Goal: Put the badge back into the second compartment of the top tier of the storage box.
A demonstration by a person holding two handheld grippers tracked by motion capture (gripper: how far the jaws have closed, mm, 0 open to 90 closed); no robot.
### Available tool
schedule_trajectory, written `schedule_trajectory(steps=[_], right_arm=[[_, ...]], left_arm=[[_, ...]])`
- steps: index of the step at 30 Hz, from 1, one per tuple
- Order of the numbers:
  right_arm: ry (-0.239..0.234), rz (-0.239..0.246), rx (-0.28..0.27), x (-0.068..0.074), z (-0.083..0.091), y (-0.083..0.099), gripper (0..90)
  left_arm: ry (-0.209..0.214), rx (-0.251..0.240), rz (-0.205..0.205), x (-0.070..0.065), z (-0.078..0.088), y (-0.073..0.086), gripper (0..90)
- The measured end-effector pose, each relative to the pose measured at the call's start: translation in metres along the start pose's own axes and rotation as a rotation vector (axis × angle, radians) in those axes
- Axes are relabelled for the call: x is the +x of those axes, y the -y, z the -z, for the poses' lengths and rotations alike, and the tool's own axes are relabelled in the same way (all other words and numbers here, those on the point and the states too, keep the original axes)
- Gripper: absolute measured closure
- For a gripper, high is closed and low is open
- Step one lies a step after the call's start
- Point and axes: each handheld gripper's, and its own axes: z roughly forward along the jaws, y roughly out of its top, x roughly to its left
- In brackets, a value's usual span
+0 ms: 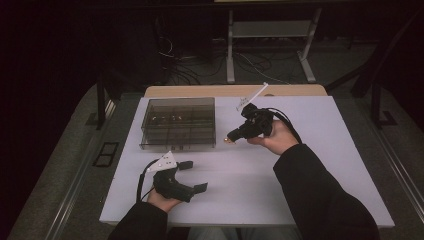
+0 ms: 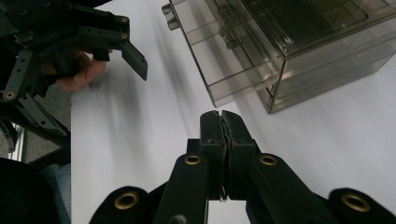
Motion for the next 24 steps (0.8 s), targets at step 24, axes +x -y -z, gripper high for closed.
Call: schedule_trajectory(steps=[24], right_arm=[[-0.015, 0.059, 0.007, 0.010, -0.011, -0.047, 87.0]], left_arm=[[-0.009, 0.001, 0.001, 0.002, 0.001, 0.000, 0.0]])
